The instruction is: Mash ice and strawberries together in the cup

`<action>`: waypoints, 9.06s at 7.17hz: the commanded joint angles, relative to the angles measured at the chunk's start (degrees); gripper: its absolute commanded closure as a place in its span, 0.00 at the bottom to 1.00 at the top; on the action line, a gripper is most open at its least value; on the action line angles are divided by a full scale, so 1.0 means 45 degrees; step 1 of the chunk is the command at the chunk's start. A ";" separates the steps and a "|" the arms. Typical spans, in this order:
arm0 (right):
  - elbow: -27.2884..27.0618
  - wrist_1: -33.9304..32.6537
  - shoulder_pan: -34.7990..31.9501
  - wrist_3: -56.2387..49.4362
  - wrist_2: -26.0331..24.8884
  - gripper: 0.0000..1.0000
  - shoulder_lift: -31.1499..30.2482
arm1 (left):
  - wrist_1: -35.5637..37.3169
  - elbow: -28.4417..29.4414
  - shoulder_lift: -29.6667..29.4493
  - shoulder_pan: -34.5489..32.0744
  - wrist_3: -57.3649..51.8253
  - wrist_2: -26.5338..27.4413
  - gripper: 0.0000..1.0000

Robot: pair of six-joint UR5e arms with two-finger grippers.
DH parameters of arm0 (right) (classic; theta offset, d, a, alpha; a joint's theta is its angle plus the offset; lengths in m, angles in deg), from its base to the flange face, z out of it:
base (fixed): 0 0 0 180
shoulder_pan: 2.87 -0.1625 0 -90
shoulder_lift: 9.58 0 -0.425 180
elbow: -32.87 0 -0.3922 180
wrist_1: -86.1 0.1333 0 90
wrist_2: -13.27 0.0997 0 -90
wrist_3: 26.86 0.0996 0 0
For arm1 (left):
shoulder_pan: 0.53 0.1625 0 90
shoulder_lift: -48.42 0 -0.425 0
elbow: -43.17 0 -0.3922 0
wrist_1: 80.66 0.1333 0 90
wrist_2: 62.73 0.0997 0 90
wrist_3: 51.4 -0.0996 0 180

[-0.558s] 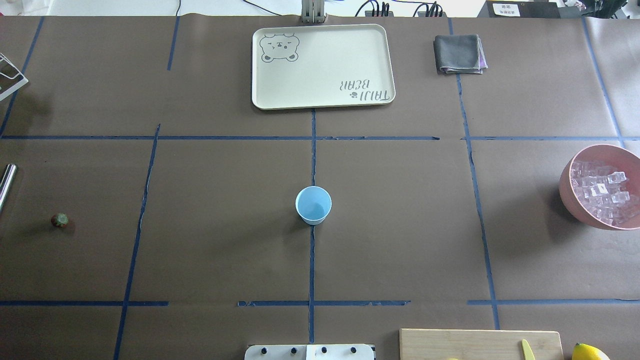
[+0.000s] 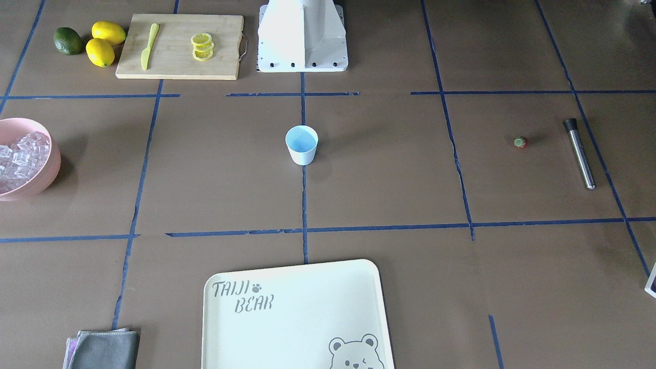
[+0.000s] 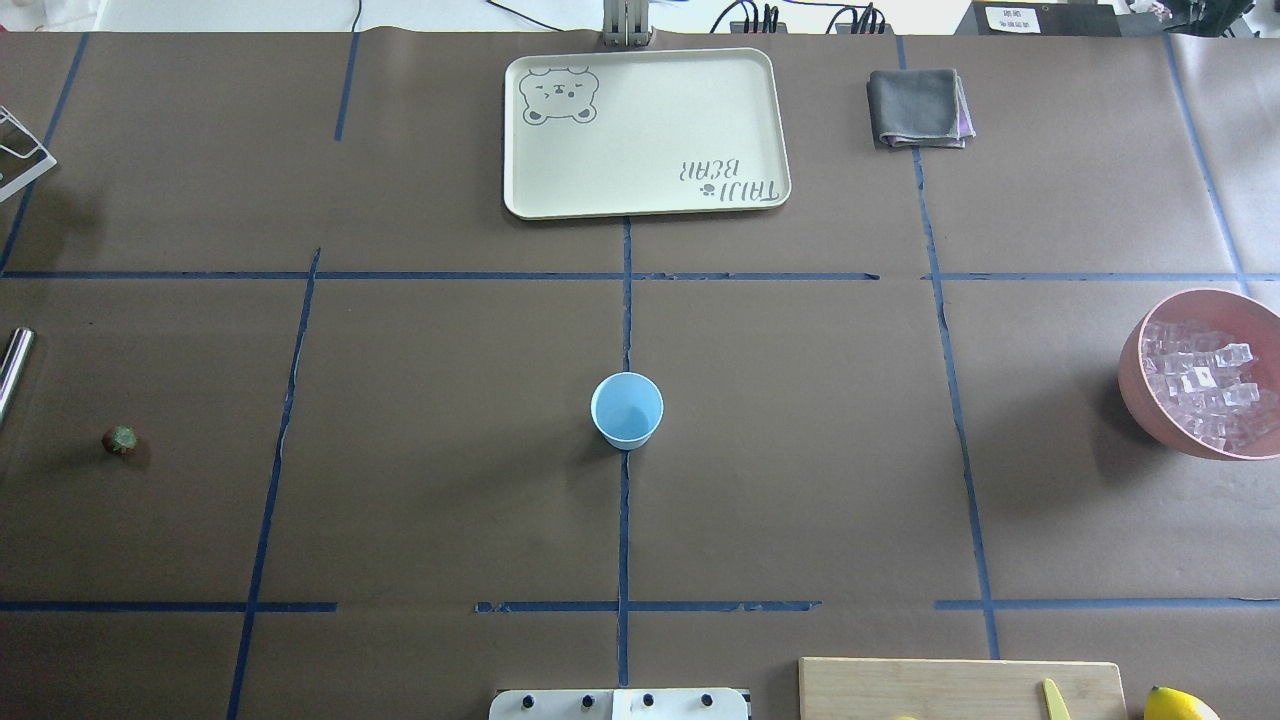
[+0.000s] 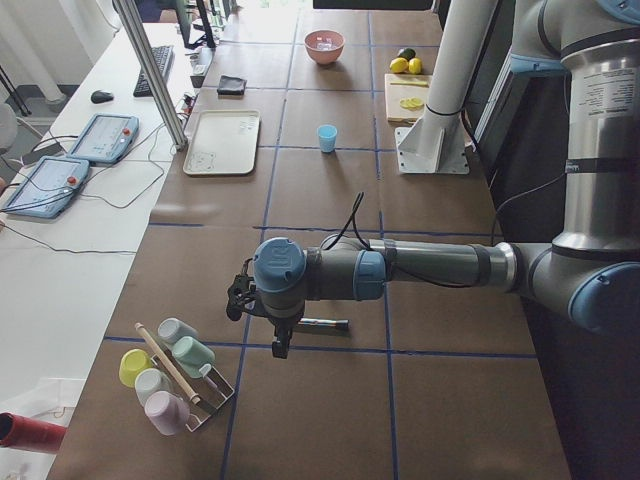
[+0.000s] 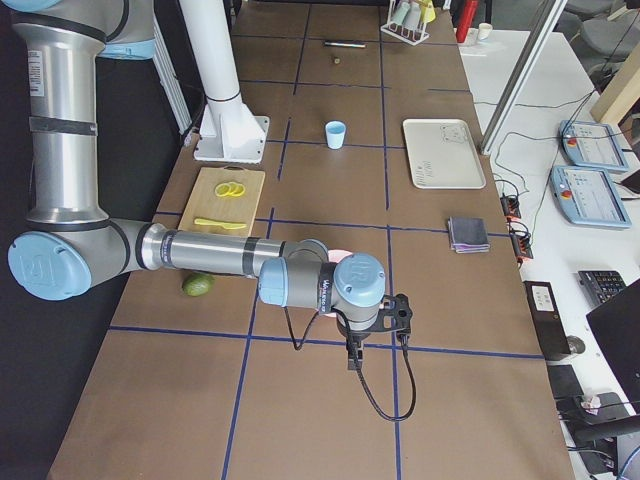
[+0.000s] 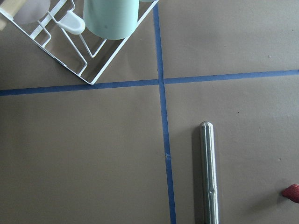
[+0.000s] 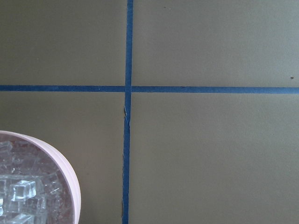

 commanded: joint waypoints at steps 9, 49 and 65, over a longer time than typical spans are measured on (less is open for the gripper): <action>-0.0137 0.0058 0.0235 0.0020 0.0058 0.00 0.0347 | -0.0019 -0.0223 0.0001 -0.0020 -0.0019 0.0059 0.00; -0.3515 0.0743 0.9674 1.2812 -0.2724 1.00 0.5570 | 0.0019 -0.1103 0.0607 -0.0079 0.0098 -0.0059 0.00; -0.1270 -0.1172 1.5392 1.6075 -0.7403 0.61 1.0679 | -0.0039 -0.1063 0.0744 -0.0098 0.0078 -0.0059 0.00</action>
